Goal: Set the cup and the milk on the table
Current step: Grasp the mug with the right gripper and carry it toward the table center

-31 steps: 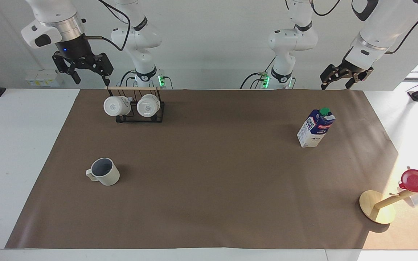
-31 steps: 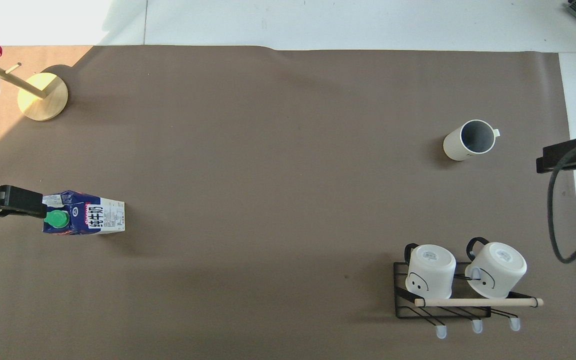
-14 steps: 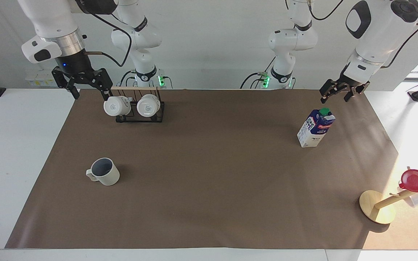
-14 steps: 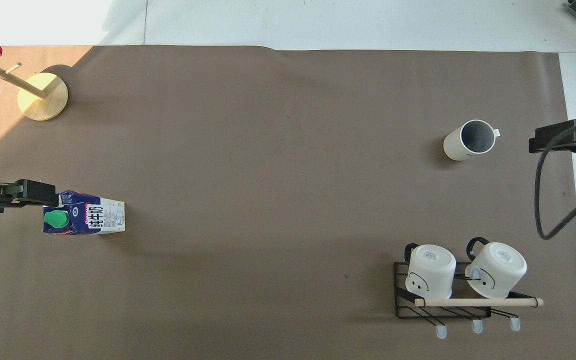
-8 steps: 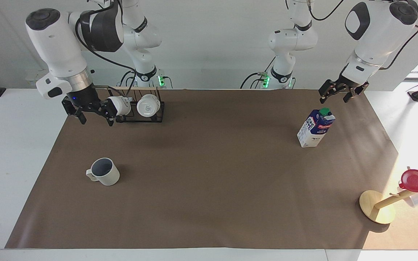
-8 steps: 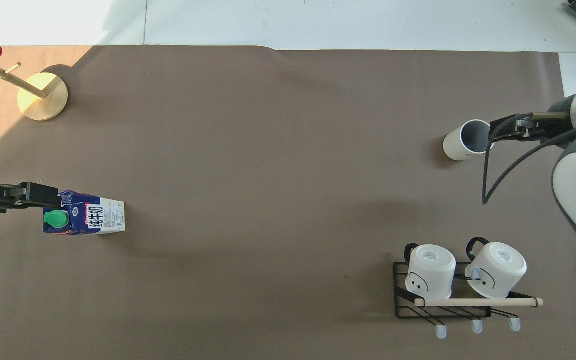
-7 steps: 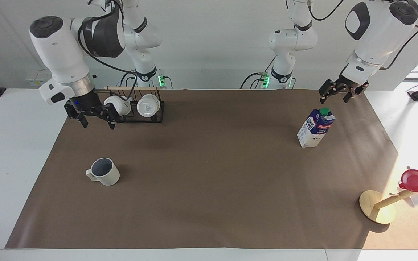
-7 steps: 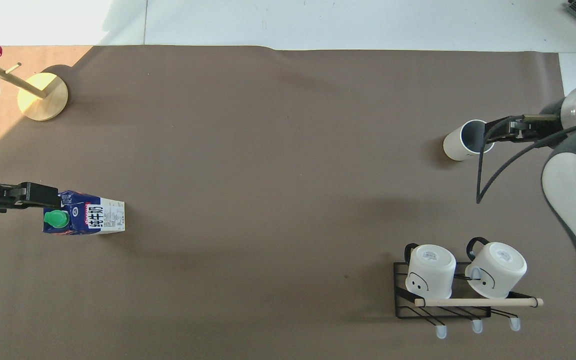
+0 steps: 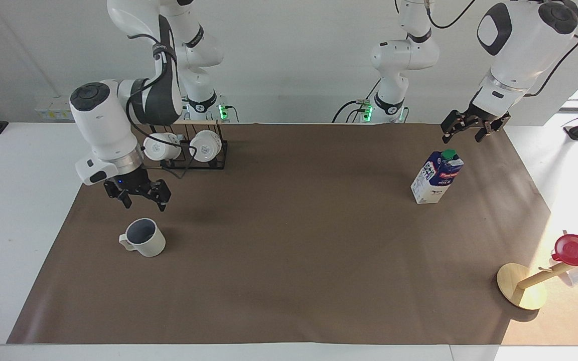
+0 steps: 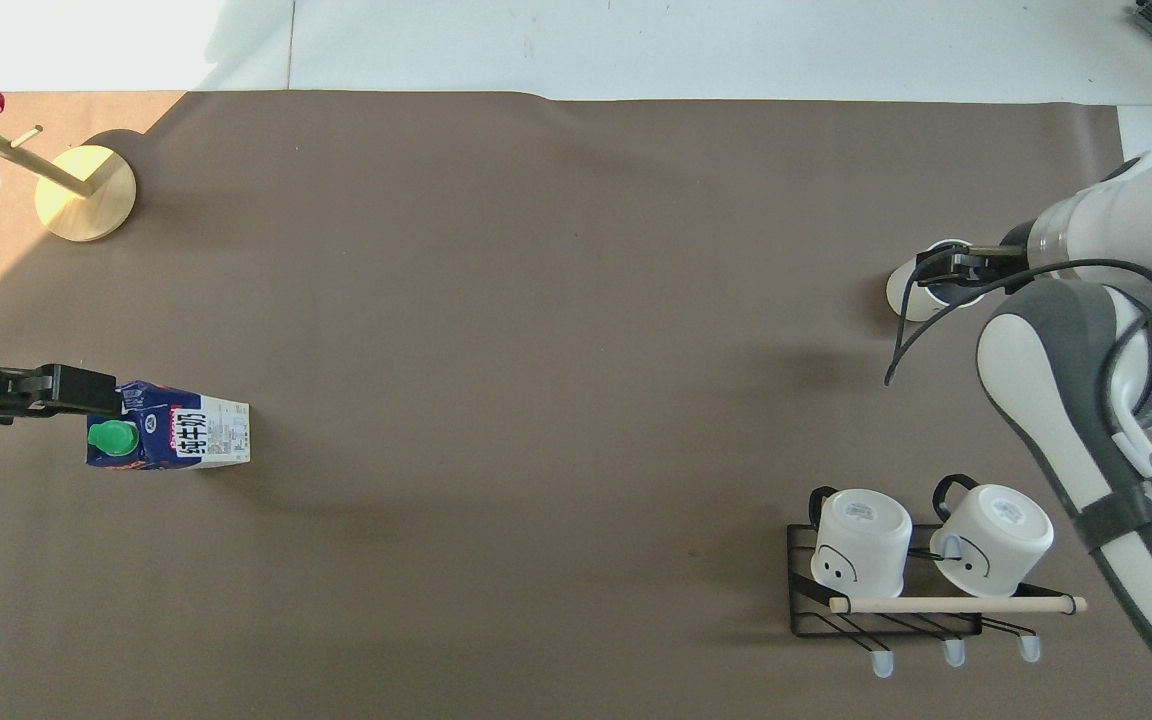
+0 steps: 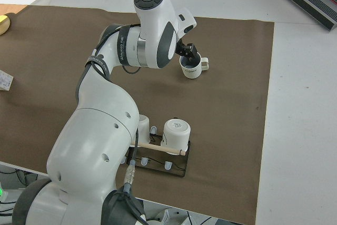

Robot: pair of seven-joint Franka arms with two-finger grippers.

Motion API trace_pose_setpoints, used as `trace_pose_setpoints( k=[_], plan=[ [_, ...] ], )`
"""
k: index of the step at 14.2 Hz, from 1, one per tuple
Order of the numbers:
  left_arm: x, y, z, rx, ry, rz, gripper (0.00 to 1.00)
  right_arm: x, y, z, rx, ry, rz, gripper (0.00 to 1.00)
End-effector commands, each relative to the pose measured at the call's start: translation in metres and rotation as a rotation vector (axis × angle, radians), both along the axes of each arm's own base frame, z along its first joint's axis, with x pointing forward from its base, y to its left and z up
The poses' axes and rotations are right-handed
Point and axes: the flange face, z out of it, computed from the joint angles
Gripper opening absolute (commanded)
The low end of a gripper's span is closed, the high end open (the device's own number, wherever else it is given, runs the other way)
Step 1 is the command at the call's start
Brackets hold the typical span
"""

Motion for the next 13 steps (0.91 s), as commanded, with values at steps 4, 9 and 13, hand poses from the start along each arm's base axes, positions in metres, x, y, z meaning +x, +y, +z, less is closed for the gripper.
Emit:
trace_pose_setpoints(
  k=[4, 9, 13],
  plan=[
    [-0.001, -0.003, 0.000, 0.010, -0.051, -0.019, 1.00, 0.016, -0.005, -0.045, -0.026, -0.038, 0.068, 1.00],
    [0.000, -0.002, -0.002, 0.010, -0.048, -0.018, 1.00, 0.017, -0.014, -0.081, -0.034, -0.013, 0.110, 1.00],
    [0.000, 0.000, -0.003, 0.010, -0.043, -0.012, 1.00, 0.016, -0.014, -0.088, -0.034, -0.002, 0.120, 0.90]
  ],
)
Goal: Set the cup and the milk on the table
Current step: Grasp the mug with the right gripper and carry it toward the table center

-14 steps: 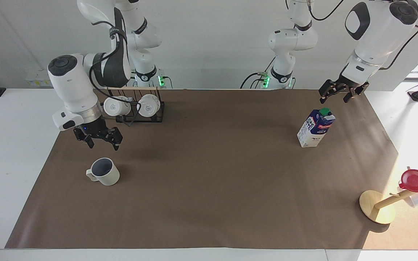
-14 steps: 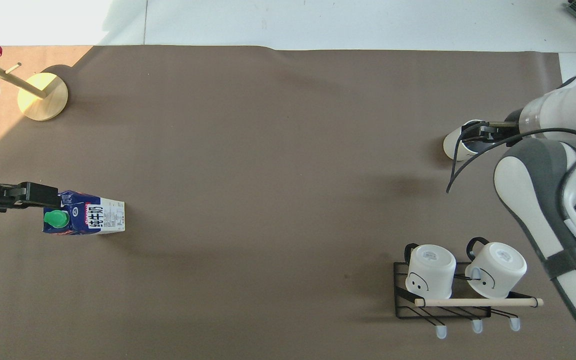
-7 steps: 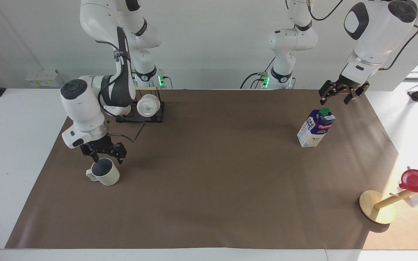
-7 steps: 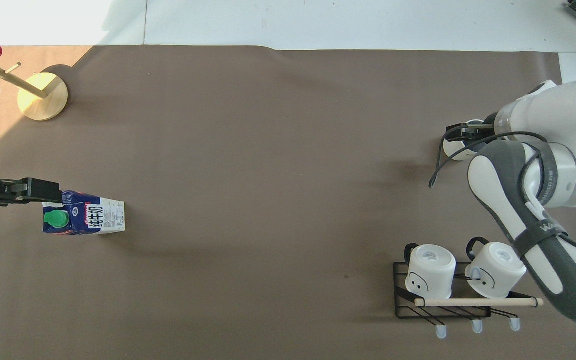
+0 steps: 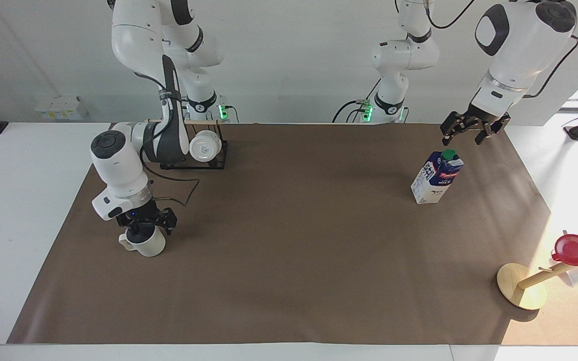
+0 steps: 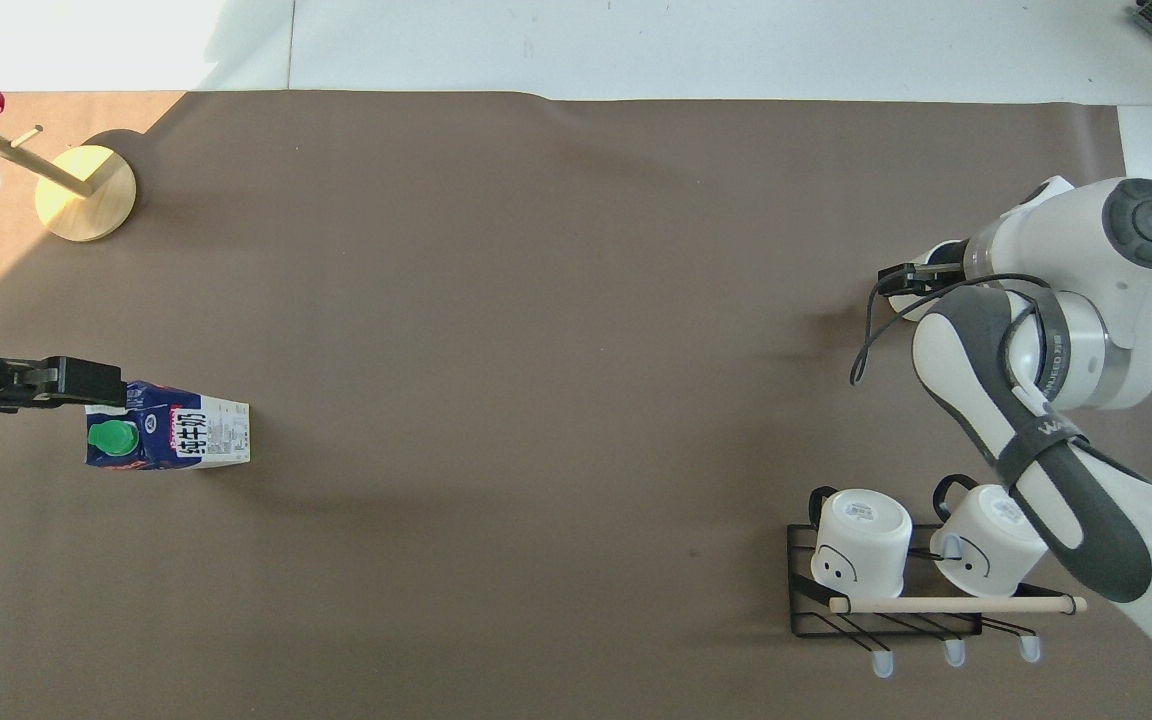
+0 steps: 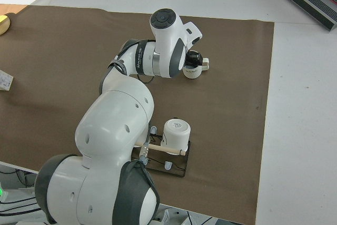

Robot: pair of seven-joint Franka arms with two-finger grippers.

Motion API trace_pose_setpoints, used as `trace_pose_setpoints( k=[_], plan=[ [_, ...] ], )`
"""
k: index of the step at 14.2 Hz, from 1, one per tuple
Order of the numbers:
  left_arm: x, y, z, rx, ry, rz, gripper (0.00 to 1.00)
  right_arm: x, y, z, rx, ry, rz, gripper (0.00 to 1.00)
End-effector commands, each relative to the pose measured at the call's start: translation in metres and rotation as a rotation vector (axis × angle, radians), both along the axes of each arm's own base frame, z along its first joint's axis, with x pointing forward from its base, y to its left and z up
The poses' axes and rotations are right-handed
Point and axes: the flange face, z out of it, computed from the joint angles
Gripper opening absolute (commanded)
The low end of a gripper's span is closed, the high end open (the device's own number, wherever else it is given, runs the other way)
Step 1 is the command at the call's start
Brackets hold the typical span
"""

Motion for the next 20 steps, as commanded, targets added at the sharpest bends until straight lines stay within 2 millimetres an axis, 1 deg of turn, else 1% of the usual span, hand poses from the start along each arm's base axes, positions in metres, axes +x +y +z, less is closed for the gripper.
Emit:
trace_pose_setpoints(
  k=[1, 2, 3, 6, 7, 8, 9, 11, 13, 15, 16, 17, 18, 19, 20],
  plan=[
    [-0.004, 0.005, -0.002, 0.010, -0.013, -0.003, 1.00, -0.002, -0.002, -0.001, -0.009, -0.009, 0.033, 0.87],
    [-0.003, 0.006, -0.002, 0.010, -0.013, -0.002, 1.00, 0.000, -0.001, 0.000, -0.010, -0.023, 0.038, 0.80],
    [-0.003, 0.006, -0.002, 0.010, -0.015, 0.000, 1.00, 0.001, -0.001, -0.001, -0.011, -0.032, 0.042, 0.70],
    [-0.004, 0.008, -0.005, 0.011, -0.006, -0.006, 1.00, 0.001, 0.000, -0.002, -0.013, -0.030, 0.059, 0.31],
    [-0.004, 0.008, -0.007, 0.011, -0.003, -0.019, 1.00, 0.002, 0.000, 0.000, -0.013, -0.033, 0.060, 0.14],
    [-0.004, 0.009, -0.007, 0.011, -0.003, -0.028, 1.00, 0.002, -0.001, 0.000, -0.012, -0.033, 0.056, 0.00],
    [-0.004, 0.009, -0.007, 0.011, -0.005, -0.029, 1.00, 0.003, 0.000, 0.004, -0.012, -0.036, 0.055, 0.00],
    [-0.004, 0.010, -0.007, 0.013, -0.005, -0.028, 1.00, 0.003, 0.018, 0.024, 0.008, -0.049, 0.045, 0.00],
    [-0.004, 0.010, -0.007, 0.011, -0.005, -0.029, 1.00, -0.002, 0.048, 0.047, 0.027, -0.043, -0.014, 0.00],
    [-0.004, 0.011, -0.007, 0.013, -0.006, -0.028, 1.00, -0.012, 0.093, 0.074, 0.039, -0.034, -0.054, 0.00],
    [-0.004, 0.011, -0.007, 0.013, -0.006, -0.027, 1.00, -0.016, 0.125, 0.086, 0.042, -0.023, -0.080, 0.00],
    [-0.004, 0.014, -0.007, 0.013, -0.006, -0.022, 1.00, -0.024, 0.155, 0.090, 0.043, 0.004, -0.137, 0.00],
    [-0.004, 0.014, -0.007, 0.013, -0.005, -0.022, 1.00, -0.032, 0.192, 0.096, 0.053, 0.004, -0.186, 0.00],
    [-0.005, 0.014, -0.011, 0.013, 0.003, -0.021, 1.00, -0.041, 0.223, 0.098, 0.066, -0.001, -0.228, 0.00],
    [-0.007, 0.021, -0.018, 0.014, 0.017, -0.009, 1.00, -0.050, 0.252, 0.103, 0.077, -0.009, -0.262, 0.00]
  ],
)
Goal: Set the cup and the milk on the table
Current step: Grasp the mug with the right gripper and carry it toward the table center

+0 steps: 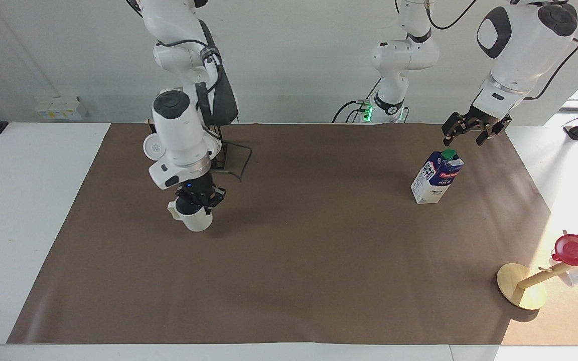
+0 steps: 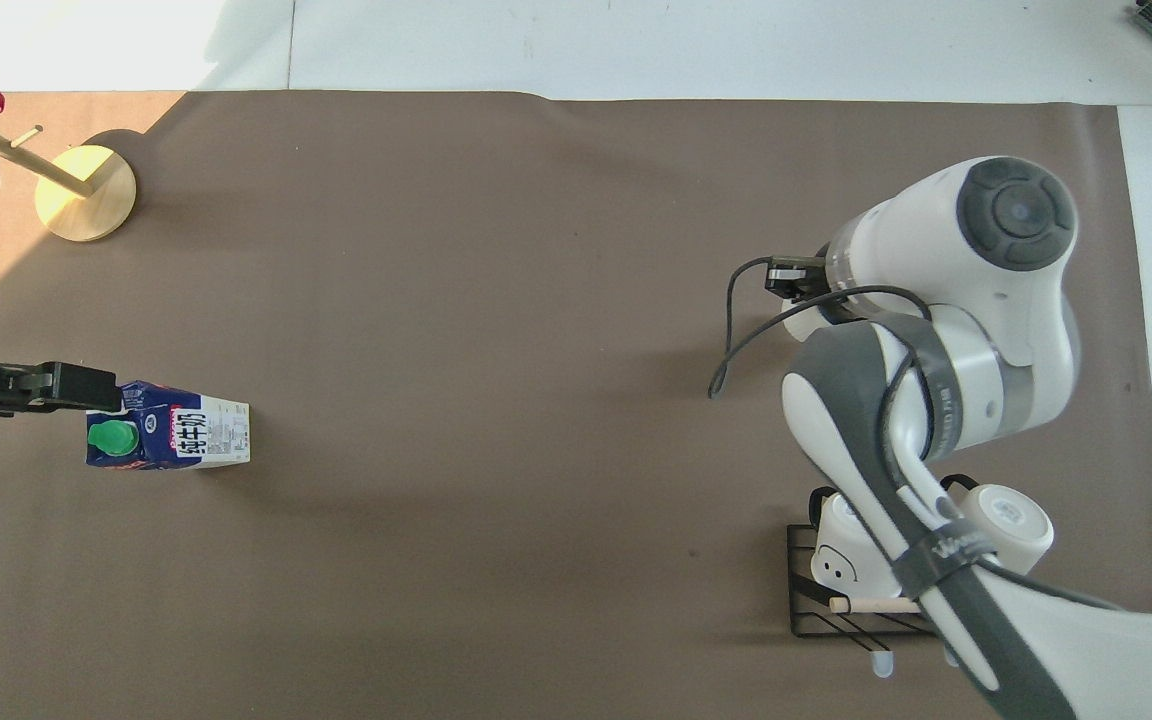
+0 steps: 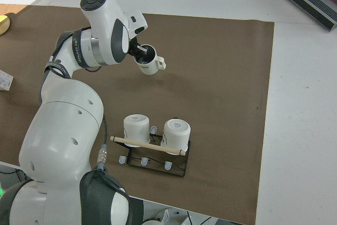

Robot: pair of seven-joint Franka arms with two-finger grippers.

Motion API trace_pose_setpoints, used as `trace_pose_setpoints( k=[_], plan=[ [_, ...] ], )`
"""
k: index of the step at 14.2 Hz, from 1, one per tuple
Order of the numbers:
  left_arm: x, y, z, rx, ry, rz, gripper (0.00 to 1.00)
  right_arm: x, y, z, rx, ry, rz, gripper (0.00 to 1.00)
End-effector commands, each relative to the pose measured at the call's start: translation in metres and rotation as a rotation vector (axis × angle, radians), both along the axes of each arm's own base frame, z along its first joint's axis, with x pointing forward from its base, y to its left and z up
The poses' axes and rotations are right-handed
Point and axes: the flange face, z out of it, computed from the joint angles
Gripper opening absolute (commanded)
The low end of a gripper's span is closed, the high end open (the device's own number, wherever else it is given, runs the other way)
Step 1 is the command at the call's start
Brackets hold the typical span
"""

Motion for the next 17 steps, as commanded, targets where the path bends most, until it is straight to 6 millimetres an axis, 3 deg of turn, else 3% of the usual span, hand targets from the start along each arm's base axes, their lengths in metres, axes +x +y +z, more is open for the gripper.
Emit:
trace_pose_setpoints(
  k=[1, 2, 6, 8, 11, 14, 17],
  plan=[
    [-0.008, 0.012, -0.014, 0.014, 0.006, 0.001, 1.00, -0.016, 0.057, 0.012, 0.011, -0.016, -0.114, 0.00],
    [-0.009, 0.012, -0.017, 0.015, 0.007, 0.001, 1.00, -0.020, 0.072, 0.014, 0.011, -0.024, -0.136, 0.00],
    [-0.013, 0.012, -0.026, 0.015, 0.026, -0.013, 1.00, -0.052, 0.156, -0.007, -0.018, -0.045, -0.155, 0.00],
    [-0.012, 0.010, -0.028, 0.015, 0.018, -0.025, 1.00, -0.071, 0.201, -0.037, -0.053, -0.034, -0.140, 0.00],
    [-0.009, 0.007, -0.035, 0.015, -0.012, -0.080, 1.00, -0.077, 0.245, -0.059, -0.038, -0.039, -0.149, 0.00],
    [-0.011, 0.010, -0.046, 0.013, -0.001, -0.126, 1.00, -0.090, 0.274, -0.069, -0.036, -0.036, -0.144, 0.00],
    [-0.011, 0.011, -0.047, 0.015, -0.012, -0.125, 1.00, -0.095, 0.280, -0.069, -0.029, -0.035, -0.127, 0.00]
  ],
)
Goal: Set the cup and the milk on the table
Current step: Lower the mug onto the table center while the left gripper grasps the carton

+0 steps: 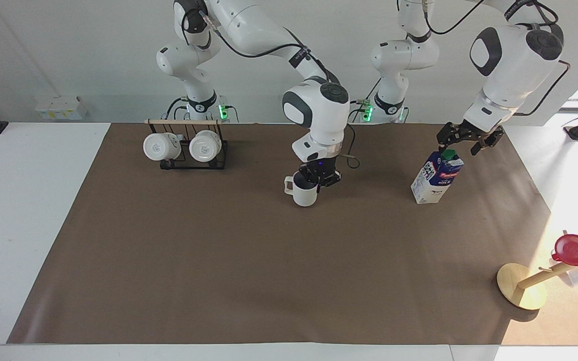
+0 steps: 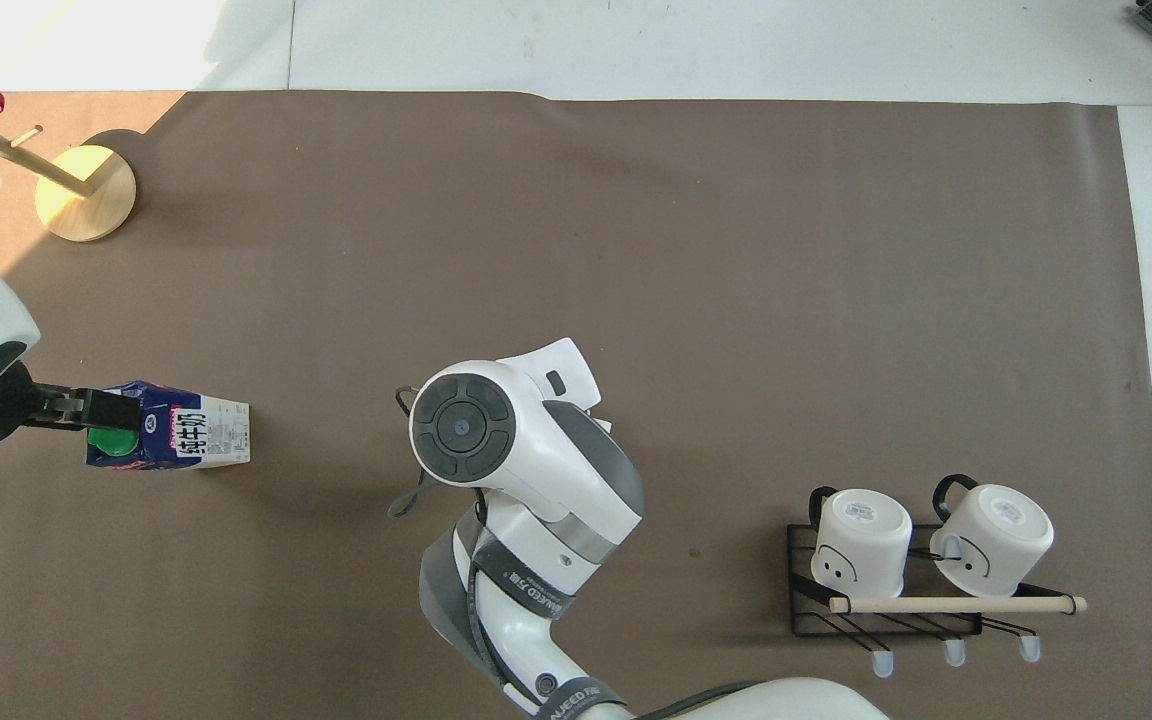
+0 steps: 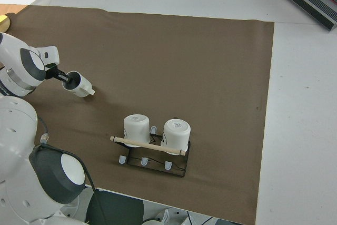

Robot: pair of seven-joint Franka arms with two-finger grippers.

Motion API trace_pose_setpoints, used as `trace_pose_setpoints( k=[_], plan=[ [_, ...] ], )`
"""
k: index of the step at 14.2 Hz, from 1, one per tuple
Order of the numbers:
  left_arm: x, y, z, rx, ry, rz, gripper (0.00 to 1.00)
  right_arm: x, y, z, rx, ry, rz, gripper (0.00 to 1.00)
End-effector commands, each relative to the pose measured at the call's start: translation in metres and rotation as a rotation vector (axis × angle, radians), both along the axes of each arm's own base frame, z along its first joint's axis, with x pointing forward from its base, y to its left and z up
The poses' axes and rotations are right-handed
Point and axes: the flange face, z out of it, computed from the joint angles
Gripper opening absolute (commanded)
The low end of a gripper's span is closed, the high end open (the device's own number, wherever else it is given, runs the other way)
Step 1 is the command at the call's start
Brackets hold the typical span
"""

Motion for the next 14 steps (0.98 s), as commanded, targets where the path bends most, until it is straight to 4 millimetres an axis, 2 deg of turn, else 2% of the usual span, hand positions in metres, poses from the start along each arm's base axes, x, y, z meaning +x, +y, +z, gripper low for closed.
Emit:
trace_pose_setpoints(
  k=[1, 2, 4, 7, 8, 9, 10, 12, 14],
  plan=[
    [-0.007, 0.004, -0.001, 0.016, -0.029, -0.015, 1.00, -0.011, 0.011, 0.000, -0.001, -0.001, 0.010, 0.00],
    [-0.006, 0.004, -0.005, 0.016, -0.028, -0.015, 1.00, -0.019, 0.010, -0.005, -0.011, 0.009, 0.019, 0.05],
    [-0.012, 0.007, -0.028, 0.016, -0.017, -0.010, 1.00, -0.020, 0.010, -0.004, -0.011, 0.009, 0.042, 0.10],
    [-0.016, 0.007, -0.028, 0.017, -0.036, -0.011, 1.00, -0.025, 0.013, -0.004, -0.022, 0.019, 0.087, 0.29],
    [-0.016, 0.006, -0.028, 0.017, -0.037, -0.014, 1.00, -0.024, 0.014, -0.002, -0.015, 0.009, 0.087, 0.52],
    [-0.016, 0.005, -0.028, 0.019, -0.039, -0.014, 1.00, -0.023, 0.015, -0.002, -0.019, -0.003, 0.092, 0.90],
    [-0.014, 0.004, -0.027, 0.019, -0.049, -0.017, 1.00, -0.022, 0.017, 0.002, -0.005, -0.017, 0.095, 1.00],
    [-0.014, 0.002, -0.030, 0.044, -0.055, -0.045, 1.00, -0.018, 0.015, 0.020, 0.039, -0.043, 0.085, 1.00],
    [-0.017, 0.003, -0.039, 0.047, -0.066, -0.059, 1.00, -0.013, 0.003, 0.051, 0.066, -0.069, 0.070, 1.00]
  ],
)
